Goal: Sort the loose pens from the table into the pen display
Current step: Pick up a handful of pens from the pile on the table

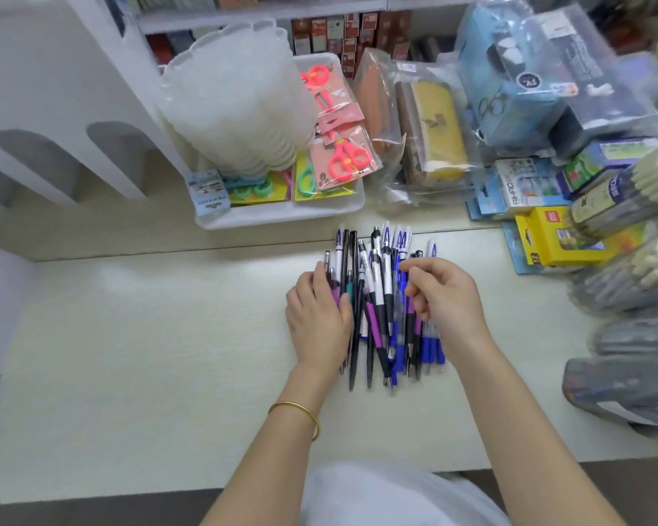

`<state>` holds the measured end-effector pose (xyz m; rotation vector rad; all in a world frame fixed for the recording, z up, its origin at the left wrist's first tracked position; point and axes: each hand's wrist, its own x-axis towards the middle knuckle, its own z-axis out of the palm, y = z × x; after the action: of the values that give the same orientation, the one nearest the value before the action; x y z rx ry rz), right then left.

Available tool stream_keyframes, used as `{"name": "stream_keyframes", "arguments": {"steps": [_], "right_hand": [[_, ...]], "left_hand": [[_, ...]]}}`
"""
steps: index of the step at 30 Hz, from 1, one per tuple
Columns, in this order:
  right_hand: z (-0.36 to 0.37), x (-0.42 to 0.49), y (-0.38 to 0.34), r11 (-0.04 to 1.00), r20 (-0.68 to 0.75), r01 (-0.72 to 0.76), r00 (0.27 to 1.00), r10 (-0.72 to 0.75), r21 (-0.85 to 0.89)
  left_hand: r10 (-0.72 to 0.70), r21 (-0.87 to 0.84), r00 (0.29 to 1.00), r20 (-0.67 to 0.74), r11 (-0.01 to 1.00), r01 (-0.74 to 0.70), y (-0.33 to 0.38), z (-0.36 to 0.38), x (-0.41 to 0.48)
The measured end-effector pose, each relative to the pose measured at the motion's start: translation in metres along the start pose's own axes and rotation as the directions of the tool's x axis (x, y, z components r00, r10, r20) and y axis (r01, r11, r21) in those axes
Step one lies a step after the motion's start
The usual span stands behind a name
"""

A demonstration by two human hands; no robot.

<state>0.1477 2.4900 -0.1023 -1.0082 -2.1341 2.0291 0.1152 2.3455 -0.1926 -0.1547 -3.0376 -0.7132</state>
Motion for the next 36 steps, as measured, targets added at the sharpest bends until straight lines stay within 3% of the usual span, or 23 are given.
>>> {"name": "stream_keyframes", "arguments": {"steps": [11, 17, 21, 30, 36], "right_hand": [[0.007, 0.017, -0.011, 0.999, 0.027, 0.010, 1.000, -0.011, 0.039], [0.007, 0.021, -0.008, 1.000, 0.010, 0.007, 1.000, -0.007, 0.028], [0.008, 0.020, -0.005, 1.000, 0.016, -0.005, 1.000, 0.004, 0.024], [0.006, 0.018, -0.005, 1.000, 0.017, 0.001, 1.000, -0.001, 0.020], [0.006, 0.018, -0.002, 1.000, 0.026, -0.006, 1.000, 0.005, 0.022]], "left_hand": [[-0.019, 0.020, 0.999, 0.034, 1.000, 0.018, -0.001, 0.003, 0.020], [0.012, -0.048, 0.985, 0.173, 0.999, -0.004, -0.003, -0.010, 0.014], [0.021, -0.001, 0.972, 0.233, 1.000, -0.021, 0.000, -0.010, 0.004], [-0.103, 0.025, 0.976, 0.190, 0.995, 0.100, 0.013, -0.009, 0.009], [-0.078, 0.068, 0.981, 0.176, 0.995, 0.067, 0.013, -0.004, 0.007]]}}
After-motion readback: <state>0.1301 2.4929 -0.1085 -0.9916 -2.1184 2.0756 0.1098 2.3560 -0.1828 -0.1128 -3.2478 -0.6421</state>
